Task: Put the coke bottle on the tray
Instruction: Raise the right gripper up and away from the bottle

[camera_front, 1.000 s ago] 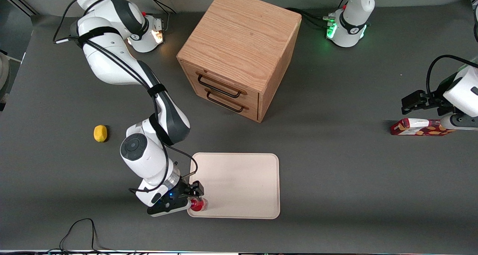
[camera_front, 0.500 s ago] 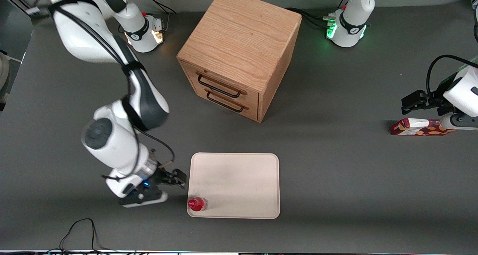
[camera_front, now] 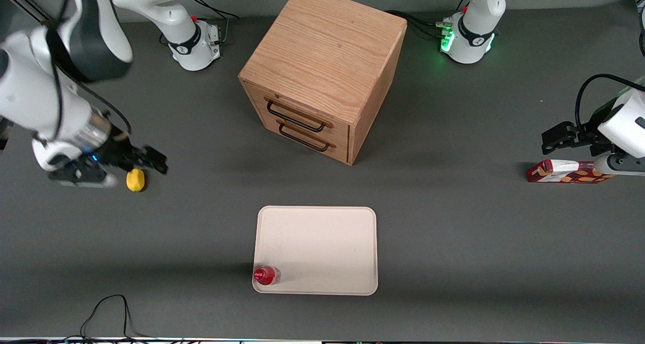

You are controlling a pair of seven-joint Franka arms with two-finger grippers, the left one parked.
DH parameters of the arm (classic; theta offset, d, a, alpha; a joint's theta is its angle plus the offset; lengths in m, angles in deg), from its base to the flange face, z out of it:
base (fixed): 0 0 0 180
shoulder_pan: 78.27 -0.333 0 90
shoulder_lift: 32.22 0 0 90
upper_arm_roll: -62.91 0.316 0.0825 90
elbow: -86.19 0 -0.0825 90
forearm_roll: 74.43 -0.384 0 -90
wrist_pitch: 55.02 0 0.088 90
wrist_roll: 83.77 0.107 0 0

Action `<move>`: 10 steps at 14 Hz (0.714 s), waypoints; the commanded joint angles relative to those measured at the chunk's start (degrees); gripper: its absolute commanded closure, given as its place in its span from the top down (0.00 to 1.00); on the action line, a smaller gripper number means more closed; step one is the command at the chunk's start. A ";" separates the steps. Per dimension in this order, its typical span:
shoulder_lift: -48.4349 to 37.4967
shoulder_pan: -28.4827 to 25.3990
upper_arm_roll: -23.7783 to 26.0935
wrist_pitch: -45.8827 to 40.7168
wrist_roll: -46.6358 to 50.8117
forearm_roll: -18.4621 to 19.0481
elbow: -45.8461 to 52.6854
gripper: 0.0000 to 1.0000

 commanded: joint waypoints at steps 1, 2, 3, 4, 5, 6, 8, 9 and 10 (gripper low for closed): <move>-8.23 -0.61 -1.99 -4.76 -0.37 3.24 -5.35 1.00; -9.29 -0.52 -2.51 -6.79 -0.38 6.05 -5.09 1.00; -9.39 -0.52 -3.82 -9.42 -0.38 6.43 -3.52 1.00; -8.87 -0.43 -4.36 -11.79 -0.38 6.69 -1.24 1.00; -8.34 -0.43 -4.36 -13.82 -0.46 6.87 0.87 1.00; -7.99 -0.43 -4.37 -14.97 -0.46 6.87 2.11 1.00; -7.20 -0.34 -4.37 -15.25 -0.46 8.09 3.44 1.00; -6.67 -0.34 -4.37 -15.25 -0.38 8.19 4.31 1.00; -6.23 -0.34 -4.45 -15.77 -0.46 8.19 4.67 1.00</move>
